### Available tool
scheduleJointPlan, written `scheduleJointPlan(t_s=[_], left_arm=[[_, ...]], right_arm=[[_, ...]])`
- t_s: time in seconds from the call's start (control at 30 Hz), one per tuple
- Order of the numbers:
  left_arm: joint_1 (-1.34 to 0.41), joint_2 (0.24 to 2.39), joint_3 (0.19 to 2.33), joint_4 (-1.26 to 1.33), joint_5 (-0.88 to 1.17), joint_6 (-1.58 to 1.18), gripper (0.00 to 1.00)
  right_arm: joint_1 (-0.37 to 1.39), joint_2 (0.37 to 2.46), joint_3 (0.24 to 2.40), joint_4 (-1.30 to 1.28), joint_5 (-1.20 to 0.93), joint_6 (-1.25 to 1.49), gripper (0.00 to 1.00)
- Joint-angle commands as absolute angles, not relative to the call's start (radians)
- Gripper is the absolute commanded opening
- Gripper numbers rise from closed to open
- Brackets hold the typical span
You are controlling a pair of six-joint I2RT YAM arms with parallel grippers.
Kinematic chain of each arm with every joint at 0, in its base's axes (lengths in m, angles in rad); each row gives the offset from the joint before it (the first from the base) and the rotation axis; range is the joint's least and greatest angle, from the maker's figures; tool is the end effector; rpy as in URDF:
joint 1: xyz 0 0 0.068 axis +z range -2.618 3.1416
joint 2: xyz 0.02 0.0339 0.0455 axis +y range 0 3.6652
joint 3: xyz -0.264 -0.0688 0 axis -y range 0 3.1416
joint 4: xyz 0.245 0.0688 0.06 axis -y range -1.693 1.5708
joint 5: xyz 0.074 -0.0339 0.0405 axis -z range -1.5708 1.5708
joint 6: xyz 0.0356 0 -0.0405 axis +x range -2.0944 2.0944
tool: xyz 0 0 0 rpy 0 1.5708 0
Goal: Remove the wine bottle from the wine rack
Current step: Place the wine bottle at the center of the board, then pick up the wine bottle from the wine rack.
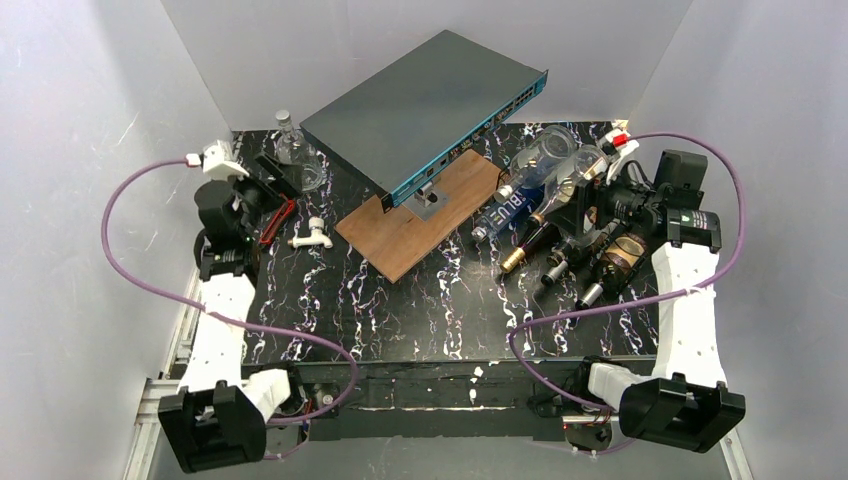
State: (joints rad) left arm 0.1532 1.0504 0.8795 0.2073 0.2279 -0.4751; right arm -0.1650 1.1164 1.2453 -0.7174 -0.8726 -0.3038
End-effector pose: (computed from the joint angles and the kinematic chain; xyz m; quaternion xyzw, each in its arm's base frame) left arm 0.2473 0.0300 0.3640 -0.1353 0.6812 -0.1925 0.6933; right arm 0.2215 -0.0092 0.3879 -0.2542 0.7834 0.2632 0.5023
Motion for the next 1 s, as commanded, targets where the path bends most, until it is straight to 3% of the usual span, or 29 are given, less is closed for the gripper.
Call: scheduleJointPlan(t_s=[0.0,0.3,0.67,0.97], left_arm=[[0.156,0.939,0.784,0.133,0.366,-0.622,0.98],[0.155,0.791,0.656,-0.09,0.5,-0.711,0.98],[0.143,0.813,0.673,-0.252,0.722,-0.662,0.98],[-0.069,0.698,0.607,-0.267,0.7,-0.622,0.98]], right_arm=[[-0.178,1.075,1.273,-0.775,-0.828,-0.355,0.98],[-0.227,1.05,1.292,-0.837,-0.79,-0.37,0.98],[-0.274,1.007,1.27,-0.824,-0.804,-0.33,0.98],[-0.279,0.975,1.264,-0.806,-0.837,-0.292,0.98]])
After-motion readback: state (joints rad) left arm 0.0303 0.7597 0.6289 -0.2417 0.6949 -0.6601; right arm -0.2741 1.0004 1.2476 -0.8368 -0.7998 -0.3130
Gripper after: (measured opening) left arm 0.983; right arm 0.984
